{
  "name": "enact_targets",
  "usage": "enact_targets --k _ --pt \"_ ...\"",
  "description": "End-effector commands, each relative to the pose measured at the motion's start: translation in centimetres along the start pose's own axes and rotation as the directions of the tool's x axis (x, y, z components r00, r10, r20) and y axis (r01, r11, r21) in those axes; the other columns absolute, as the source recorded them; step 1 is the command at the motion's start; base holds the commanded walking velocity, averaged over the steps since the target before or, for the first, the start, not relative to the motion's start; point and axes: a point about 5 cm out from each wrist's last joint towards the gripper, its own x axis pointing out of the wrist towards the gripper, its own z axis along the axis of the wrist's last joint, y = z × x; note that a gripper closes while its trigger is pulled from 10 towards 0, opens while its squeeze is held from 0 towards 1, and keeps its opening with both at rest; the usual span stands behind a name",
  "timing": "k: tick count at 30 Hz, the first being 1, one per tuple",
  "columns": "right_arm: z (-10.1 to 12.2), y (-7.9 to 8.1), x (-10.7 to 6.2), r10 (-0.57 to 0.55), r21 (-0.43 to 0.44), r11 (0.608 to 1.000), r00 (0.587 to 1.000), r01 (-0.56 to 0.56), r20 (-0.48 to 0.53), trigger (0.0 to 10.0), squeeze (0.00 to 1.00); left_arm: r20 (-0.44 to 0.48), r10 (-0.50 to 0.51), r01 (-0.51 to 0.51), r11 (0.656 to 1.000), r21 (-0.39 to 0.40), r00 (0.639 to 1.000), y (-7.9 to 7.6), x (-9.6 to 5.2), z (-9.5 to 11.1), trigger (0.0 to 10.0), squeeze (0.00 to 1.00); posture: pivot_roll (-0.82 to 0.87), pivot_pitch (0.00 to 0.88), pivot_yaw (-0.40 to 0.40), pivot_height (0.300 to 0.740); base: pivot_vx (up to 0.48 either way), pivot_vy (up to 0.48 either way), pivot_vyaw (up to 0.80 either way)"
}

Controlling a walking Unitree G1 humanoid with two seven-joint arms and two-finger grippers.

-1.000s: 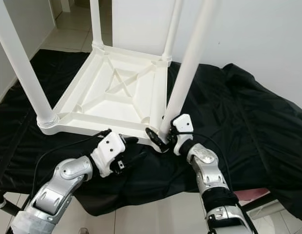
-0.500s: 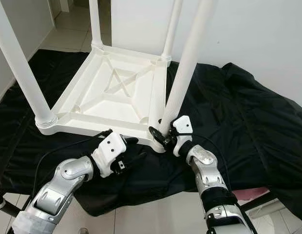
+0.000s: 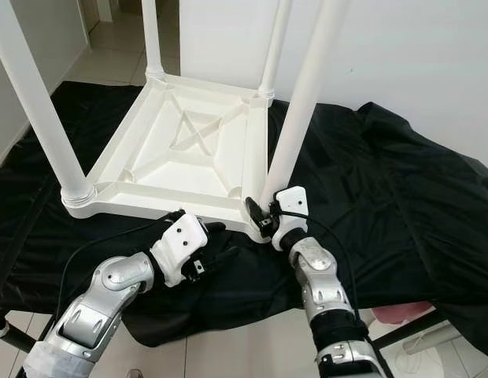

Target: Building children table

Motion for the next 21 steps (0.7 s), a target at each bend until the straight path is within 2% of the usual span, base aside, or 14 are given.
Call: enact_targets --k 1,2,3,4,8,16,21 --pt "-1.7 -0.1 -0.9 -0.093 0.002 0.996 0.992 0.093 -0.083 10.0 0.00 0.006 0.081 -0.081 0.997 0.000 0.997 0.2 0.1 0.2 10.0 0.00 0.06 0.052 -0.126 0.740 0.000 0.000 0.00" --pt "-1.8 0.3 -1.0 -0.139 0.027 0.989 0.987 0.142 -0.085 10.0 0.00 0.009 0.083 -0.083 0.997 0.000 0.997 0.2 0.1 0.2 10.0 0.00 0.06 0.054 -0.126 0.740 0.000 0.000 0.00" --pt "-1.8 0.3 -1.0 -0.139 0.027 0.989 0.987 0.142 -0.085 10.0 0.00 0.009 0.083 -0.083 0.997 0.000 0.997 0.2 0.1 0.2 10.0 0.00 0.06 0.054 -0.126 0.740 0.000 0.000 0.00" --pt "-1.9 0.6 -1.0 -0.196 0.062 0.977 0.976 0.202 -0.089 10.0 0.00 0.010 0.084 -0.084 0.997 0.000 0.996 0.2 0.2 0.2 10.0 0.00 0.06 0.054 -0.125 0.740 0.000 0.000 0.00" --pt "-1.9 1.4 -0.9 -0.280 0.123 0.949 0.956 0.290 -0.092 10.0 0.00 0.015 0.079 -0.079 0.997 0.002 0.997 0.0 0.2 0.3 10.0 0.00 0.05 0.059 -0.122 0.740 0.000 0.000 0.00" --pt "-1.4 2.3 -0.5 -0.280 0.141 0.948 0.958 0.287 -0.070 10.0 0.00 0.024 0.071 -0.072 0.997 0.008 0.997 -0.1 0.3 0.4 10.0 0.00 0.05 0.065 -0.117 0.740 0.000 0.000 0.00" --pt "-1.2 2.6 -0.8 -0.240 0.132 0.960 0.969 0.246 -0.056 10.0 0.00 0.049 0.068 -0.068 0.998 -0.009 0.996 0.1 0.2 0.7 10.0 0.00 0.05 0.077 -0.114 0.740 0.000 0.000 0.00"
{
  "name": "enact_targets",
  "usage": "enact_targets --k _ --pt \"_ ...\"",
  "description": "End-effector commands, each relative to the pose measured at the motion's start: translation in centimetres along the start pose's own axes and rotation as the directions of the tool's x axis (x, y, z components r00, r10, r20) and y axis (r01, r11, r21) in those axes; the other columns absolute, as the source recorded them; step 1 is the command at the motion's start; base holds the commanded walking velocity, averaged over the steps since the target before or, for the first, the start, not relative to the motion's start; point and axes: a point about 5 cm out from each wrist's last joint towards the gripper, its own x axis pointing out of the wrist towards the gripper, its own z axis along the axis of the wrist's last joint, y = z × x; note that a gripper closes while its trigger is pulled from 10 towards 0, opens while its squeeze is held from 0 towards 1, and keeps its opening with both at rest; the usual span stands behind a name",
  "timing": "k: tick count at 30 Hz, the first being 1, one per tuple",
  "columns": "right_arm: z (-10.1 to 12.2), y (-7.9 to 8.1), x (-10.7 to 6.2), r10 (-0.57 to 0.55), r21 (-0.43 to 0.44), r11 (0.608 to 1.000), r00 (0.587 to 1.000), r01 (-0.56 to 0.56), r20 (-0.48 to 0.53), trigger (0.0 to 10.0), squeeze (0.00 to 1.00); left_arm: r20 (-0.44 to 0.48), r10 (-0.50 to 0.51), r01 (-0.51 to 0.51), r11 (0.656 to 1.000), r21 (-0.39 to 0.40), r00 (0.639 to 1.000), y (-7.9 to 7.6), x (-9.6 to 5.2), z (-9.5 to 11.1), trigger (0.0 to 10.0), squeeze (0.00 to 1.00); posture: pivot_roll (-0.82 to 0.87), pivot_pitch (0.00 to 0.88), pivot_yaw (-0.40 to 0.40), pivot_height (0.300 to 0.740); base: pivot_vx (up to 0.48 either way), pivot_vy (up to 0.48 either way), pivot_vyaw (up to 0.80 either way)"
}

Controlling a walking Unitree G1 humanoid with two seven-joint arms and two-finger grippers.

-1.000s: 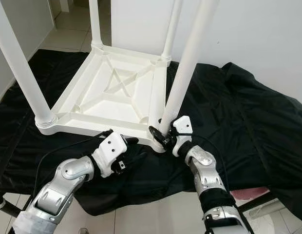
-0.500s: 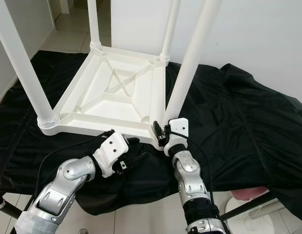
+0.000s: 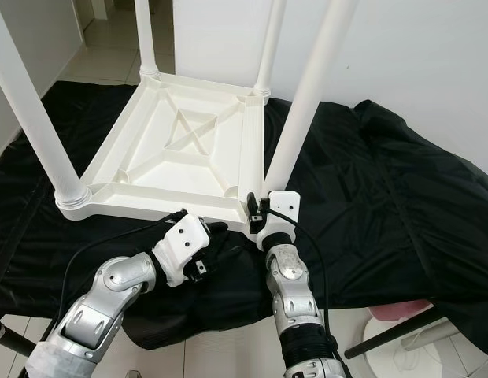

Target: Building children table

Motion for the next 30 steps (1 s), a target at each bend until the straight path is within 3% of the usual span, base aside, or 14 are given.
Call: enact_targets --k 1,2,8,16,17,18,19,26,30 --pt "-1.6 -0.3 -0.7 -0.004 0.014 1.000 0.997 0.005 -0.083 10.0 0.00 0.022 0.071 -0.071 0.997 -0.009 0.997 0.3 0.0 0.4 10.0 0.00 0.05 0.077 -0.114 0.740 0.000 0.000 0.00" --pt "-1.4 -0.1 -0.8 0.010 0.020 1.000 0.997 -0.008 -0.072 10.0 1.00 0.021 0.074 -0.074 0.997 -0.013 0.997 0.3 0.0 0.5 10.0 0.00 0.05 0.084 -0.113 0.740 0.000 0.000 0.00" --pt "-0.9 0.1 -0.9 0.045 0.032 0.999 0.998 -0.043 -0.052 10.0 1.00 0.016 0.078 -0.078 0.997 -0.015 0.997 0.3 -0.1 0.4 10.0 0.00 0.05 0.086 -0.112 0.740 0.000 0.000 0.00" --pt "0.2 -1.0 -2.1 0.111 -0.007 0.994 0.994 -0.111 -0.014 10.0 1.00 0.026 0.117 -0.117 0.993 -0.020 0.993 0.8 -0.2 0.6 10.0 0.00 0.05 0.092 -0.117 0.740 0.000 0.000 0.00" --pt "0.4 -1.4 -2.5 0.135 -0.011 0.991 0.991 -0.135 -0.006 10.0 0.36 0.029 0.123 -0.122 0.992 -0.020 0.992 0.9 -0.2 0.6 10.0 0.00 0.05 0.092 -0.117 0.740 0.000 0.000 0.00" --pt "0.4 -1.4 -2.5 0.135 -0.011 0.991 0.991 -0.135 -0.006 10.0 0.36 0.029 0.123 -0.122 0.992 -0.020 0.992 0.9 -0.2 0.6 10.0 0.00 0.05 0.092 -0.117 0.740 0.000 0.000 0.00" --pt "0.6 -1.6 -2.7 0.156 -0.020 0.988 0.988 -0.156 -0.001 10.0 0.00 0.031 0.126 -0.126 0.992 -0.020 0.992 1.0 -0.3 0.6 10.0 0.00 0.05 0.092 -0.118 0.740 0.000 0.000 0.00" --pt "1.3 -2.8 -3.1 0.250 -0.057 0.967 0.968 -0.249 0.018 10.0 0.00 0.039 0.125 -0.125 0.992 -0.019 0.991 1.0 -0.5 0.7 10.0 0.00 0.05 0.091 -0.117 0.740 0.000 0.000 0.00" --pt "2.0 -3.7 -2.6 0.314 -0.078 0.947 0.949 -0.311 0.029 10.0 0.00 0.029 0.127 -0.127 0.992 -0.016 0.991 1.4 -0.6 0.5 10.0 0.00 0.05 0.090 -0.112 0.740 0.000 0.000 0.00"
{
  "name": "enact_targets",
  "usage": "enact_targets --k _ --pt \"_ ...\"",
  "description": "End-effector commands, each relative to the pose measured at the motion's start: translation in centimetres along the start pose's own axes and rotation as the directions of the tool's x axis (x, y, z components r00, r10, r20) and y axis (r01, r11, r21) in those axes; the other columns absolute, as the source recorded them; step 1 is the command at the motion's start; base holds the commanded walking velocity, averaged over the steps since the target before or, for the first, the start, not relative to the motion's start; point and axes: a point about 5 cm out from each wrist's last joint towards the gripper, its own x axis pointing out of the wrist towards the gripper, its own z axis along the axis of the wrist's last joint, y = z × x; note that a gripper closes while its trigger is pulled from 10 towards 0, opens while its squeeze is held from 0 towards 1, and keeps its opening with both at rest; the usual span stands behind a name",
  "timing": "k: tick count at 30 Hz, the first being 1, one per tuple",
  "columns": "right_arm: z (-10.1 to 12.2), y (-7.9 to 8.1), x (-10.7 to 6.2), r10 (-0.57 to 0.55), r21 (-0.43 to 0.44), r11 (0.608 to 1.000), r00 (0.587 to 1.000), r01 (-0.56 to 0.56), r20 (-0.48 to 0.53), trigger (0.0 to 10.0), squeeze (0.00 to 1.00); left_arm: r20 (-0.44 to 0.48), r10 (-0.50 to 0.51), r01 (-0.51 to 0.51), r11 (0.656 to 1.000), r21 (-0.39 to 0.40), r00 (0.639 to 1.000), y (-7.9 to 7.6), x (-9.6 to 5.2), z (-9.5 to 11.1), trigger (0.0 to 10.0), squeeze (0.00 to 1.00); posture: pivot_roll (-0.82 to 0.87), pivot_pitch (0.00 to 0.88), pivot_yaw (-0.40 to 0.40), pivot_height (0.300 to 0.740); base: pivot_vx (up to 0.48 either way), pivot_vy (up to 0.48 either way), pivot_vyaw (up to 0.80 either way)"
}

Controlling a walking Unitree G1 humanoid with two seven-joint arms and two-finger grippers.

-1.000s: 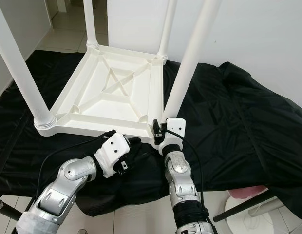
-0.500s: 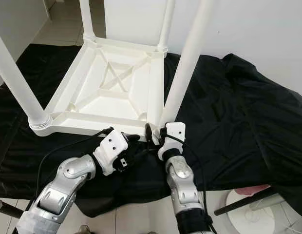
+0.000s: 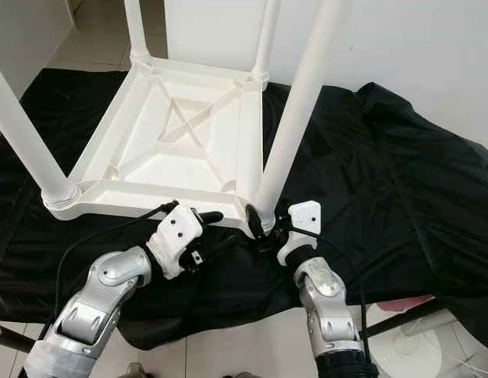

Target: Building children table

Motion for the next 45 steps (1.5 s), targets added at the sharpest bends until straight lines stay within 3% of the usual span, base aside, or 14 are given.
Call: enact_targets --k 1,3,6,9,13,15,16,18,19,29,30,37,40,45 --pt "0.3 -0.7 0.1 0.038 0.004 0.999 0.999 -0.038 0.009 10.0 0.00 0.008 0.061 -0.061 0.998 -0.009 0.998 0.3 -0.1 0.1 10.0 0.00 0.05 0.090 -0.112 0.740 0.000 0.000 0.00" --pt "0.3 -0.7 0.1 0.038 0.004 0.999 0.999 -0.038 0.009 10.0 0.00 0.008 0.061 -0.061 0.998 -0.009 0.998 0.3 -0.1 0.1 10.0 0.00 0.05 0.090 -0.112 0.740 0.000 0.000 0.00" --pt "0.9 -1.4 0.6 0.153 -0.026 0.988 0.988 -0.153 -0.011 10.0 0.00 0.000 0.024 -0.024 0.999 -0.043 1.000 0.3 -0.4 -0.1 10.0 0.00 0.06 0.084 -0.102 0.740 0.000 0.000 0.00" --pt "1.0 -1.6 0.7 0.170 -0.027 0.985 0.985 -0.170 -0.015 10.0 0.00 -0.002 0.017 -0.018 0.999 -0.050 1.000 0.2 -0.5 -0.1 10.0 0.00 0.06 0.084 -0.102 0.740 0.000 0.000 0.00" --pt "1.0 -1.5 1.5 0.283 -0.058 0.957 0.958 -0.286 -0.048 10.0 0.00 0.003 -0.003 0.004 0.998 -0.056 1.000 0.1 -0.6 0.1 10.0 0.00 0.06 0.082 -0.096 0.740 0.000 0.000 0.00" --pt "1.0 -1.5 1.5 0.283 -0.058 0.957 0.958 -0.286 -0.048 10.0 0.00 0.003 -0.003 0.004 0.998 -0.056 1.000 0.1 -0.6 0.1 10.0 0.00 0.06 0.082 -0.096 0.740 0.000 0.000 0.00" --pt "0.8 -1.2 2.4 0.329 -0.073 0.940 0.942 -0.333 -0.061 4.8 0.00 0.002 -0.006 0.007 0.999 -0.050 1.000 0.1 -0.6 0.1 10.0 0.00 0.07 0.081 -0.101 0.740 0.000 0.000 0.00" --pt "0.7 -1.1 2.6 0.338 -0.072 0.937 0.939 -0.342 -0.062 4.8 0.00 0.002 -0.006 0.006 0.999 -0.047 1.000 0.1 -0.5 0.1 10.0 0.00 0.07 0.081 -0.101 0.740 0.000 0.000 0.00" --pt "0.5 -0.8 2.7 0.355 -0.066 0.931 0.933 -0.359 -0.069 0.0 0.00 0.003 -0.001 0.001 0.999 -0.046 1.000 0.2 -0.6 0.1 10.0 0.00 0.07 0.083 -0.103 0.740 0.000 0.000 0.00" --pt "-0.2 -1.0 2.4 0.376 -0.056 0.922 0.921 -0.382 -0.100 0.0 0.00 -0.001 0.007 -0.007 0.998 -0.067 1.000 -0.2 -0.8 0.0 10.0 0.00 0.08 0.089 -0.117 0.740 0.000 0.000 0.00" --pt "-0.2 -1.1 2.3 0.365 -0.055 0.927 0.926 -0.371 -0.100 10.0 0.00 0.000 0.007 -0.007 0.998 -0.069 1.000 -0.3 -0.8 0.0 10.0 0.00 0.07 0.089 -0.118 0.740 0.000 0.000 0.00" --pt "0.0 -1.1 2.3 0.277 -0.058 0.958 0.958 -0.281 -0.069 10.0 0.00 0.004 -0.002 0.002 0.997 -0.080 1.000 -0.3 -0.7 0.0 10.0 0.00 0.07 0.087 -0.121 0.740 0.000 0.000 0.00" --pt "-0.2 -1.0 1.8 0.145 -0.072 0.986 0.987 -0.150 -0.071 10.0 0.00 0.003 -0.006 0.007 0.996 -0.085 1.000 -0.6 -0.7 0.0 10.0 0.00 0.06 0.086 -0.123 0.740 0.000 0.000 0.00" --pt "-0.4 -0.6 1.5 0.066 -0.044 0.997 0.996 -0.068 -0.064 10.0 0.00 0.004 -0.012 0.012 0.996 -0.092 1.000 -0.7 -0.6 -0.1 10.0 0.00 0.06 0.084 -0.124 0.740 0.000 0.000 0.00"
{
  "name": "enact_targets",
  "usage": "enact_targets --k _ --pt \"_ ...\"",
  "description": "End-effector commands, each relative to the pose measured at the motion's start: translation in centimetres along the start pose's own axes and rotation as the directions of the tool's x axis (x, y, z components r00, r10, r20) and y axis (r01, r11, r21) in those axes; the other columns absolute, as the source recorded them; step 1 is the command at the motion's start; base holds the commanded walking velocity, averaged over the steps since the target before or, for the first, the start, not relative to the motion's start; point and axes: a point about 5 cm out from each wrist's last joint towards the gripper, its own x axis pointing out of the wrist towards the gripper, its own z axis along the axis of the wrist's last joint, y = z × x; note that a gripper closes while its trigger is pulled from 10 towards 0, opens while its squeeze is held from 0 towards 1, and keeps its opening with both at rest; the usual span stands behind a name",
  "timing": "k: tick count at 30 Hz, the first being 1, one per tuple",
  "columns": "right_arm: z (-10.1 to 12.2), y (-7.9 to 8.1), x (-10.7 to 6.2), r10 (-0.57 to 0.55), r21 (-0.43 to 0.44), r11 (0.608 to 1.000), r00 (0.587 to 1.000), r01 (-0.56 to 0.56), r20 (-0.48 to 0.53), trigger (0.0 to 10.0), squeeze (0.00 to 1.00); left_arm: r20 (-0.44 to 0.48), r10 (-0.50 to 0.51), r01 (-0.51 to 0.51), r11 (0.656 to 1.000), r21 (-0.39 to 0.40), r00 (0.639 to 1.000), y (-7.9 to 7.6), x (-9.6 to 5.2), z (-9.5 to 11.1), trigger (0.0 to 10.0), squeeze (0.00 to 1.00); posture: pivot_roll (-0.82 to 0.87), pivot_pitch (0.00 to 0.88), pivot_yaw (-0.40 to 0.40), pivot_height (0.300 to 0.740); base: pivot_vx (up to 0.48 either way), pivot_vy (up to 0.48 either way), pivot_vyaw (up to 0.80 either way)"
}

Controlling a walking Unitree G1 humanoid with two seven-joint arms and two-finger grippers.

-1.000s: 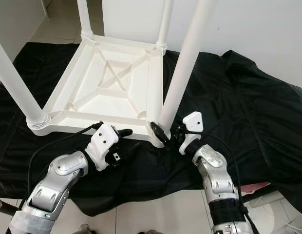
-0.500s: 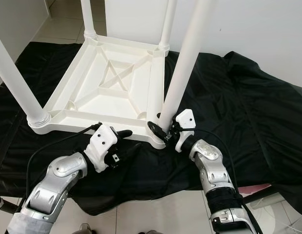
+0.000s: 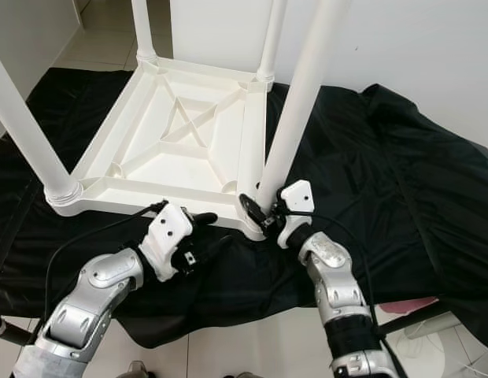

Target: Building children table

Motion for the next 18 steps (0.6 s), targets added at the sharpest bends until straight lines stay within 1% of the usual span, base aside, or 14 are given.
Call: enact_targets --k 1,4,5,6,7,8,9,10,11,12,15,18 --pt "-1.0 -0.4 -0.8 -0.074 0.013 0.997 0.996 0.074 -0.054 10.0 0.00 0.004 -0.004 0.004 1.000 -0.018 1.000 -0.4 0.2 0.0 10.0 0.00 0.06 0.084 -0.124 0.740 0.000 0.000 0.00" --pt "-1.7 0.4 -0.7 -0.199 0.031 0.978 0.973 0.204 -0.114 10.0 0.00 0.008 -0.013 0.013 1.000 -0.015 1.000 -0.5 0.5 0.1 10.0 0.00 0.06 0.075 -0.124 0.740 0.000 0.000 0.00" --pt "-1.7 0.4 -0.7 -0.199 0.031 0.978 0.973 0.204 -0.114 10.0 0.00 0.008 -0.013 0.013 1.000 -0.015 1.000 -0.5 0.5 0.1 10.0 0.00 0.06 0.075 -0.124 0.740 0.000 0.000 0.00" --pt "-2.0 1.2 -0.4 -0.286 0.043 0.955 0.950 0.293 -0.129 10.0 0.00 0.015 -0.023 0.023 1.000 -0.016 1.000 -0.5 0.7 0.3 10.0 0.00 0.05 0.071 -0.123 0.740 0.000 0.000 0.00" --pt "-2.0 1.2 -0.4 -0.286 0.043 0.955 0.950 0.293 -0.129 10.0 0.00 0.015 -0.023 0.023 1.000 -0.016 1.000 -0.5 0.7 0.3 10.0 0.00 0.05 0.071 -0.123 0.740 0.000 0.000 0.00" --pt "-2.1 1.5 -0.3 -0.316 0.043 0.945 0.939 0.324 -0.135 10.0 0.00 0.017 -0.026 0.026 1.000 -0.017 1.000 -0.6 0.7 0.3 10.0 0.00 0.05 0.068 -0.122 0.740 0.000 0.000 0.00" --pt "-2.0 2.0 0.2 -0.392 0.059 0.914 0.910 0.402 -0.134 10.0 0.00 0.018 -0.035 0.035 0.999 -0.016 0.999 -0.8 0.8 0.3 10.0 0.00 0.06 0.064 -0.120 0.740 0.000 0.000 0.00" --pt "-1.9 2.1 0.3 -0.411 0.063 0.905 0.902 0.421 -0.132 10.0 0.00 0.018 -0.037 0.037 0.999 -0.015 0.999 -0.9 0.8 0.3 10.0 0.00 0.06 0.064 -0.120 0.740 0.000 0.000 0.00" --pt "-1.9 2.1 0.3 -0.411 0.063 0.905 0.902 0.421 -0.132 10.0 0.00 0.018 -0.037 0.037 0.999 -0.015 0.999 -0.9 0.8 0.3 10.0 0.00 0.06 0.064 -0.120 0.740 0.000 0.000 0.00" --pt "-1.5 2.7 0.6 -0.415 0.078 0.902 0.902 0.425 -0.122 10.0 0.00 0.021 -0.039 0.039 0.999 -0.017 0.999 -1.0 0.8 0.3 10.0 0.00 0.06 0.060 -0.121 0.740 0.000 0.000 0.00" --pt "-1.2 3.1 1.0 -0.408 0.071 0.906 0.907 0.416 -0.107 10.0 0.00 0.021 -0.040 0.041 0.999 -0.018 0.999 -1.0 0.9 0.3 10.0 0.00 0.06 0.054 -0.120 0.740 0.000 0.000 0.00" --pt "-1.1 3.2 1.0 -0.401 0.075 0.909 0.910 0.410 -0.106 10.0 0.00 0.023 -0.043 0.043 0.999 -0.018 0.999 -1.0 0.9 0.3 10.0 0.00 0.06 0.054 -0.120 0.740 0.000 0.000 0.00"
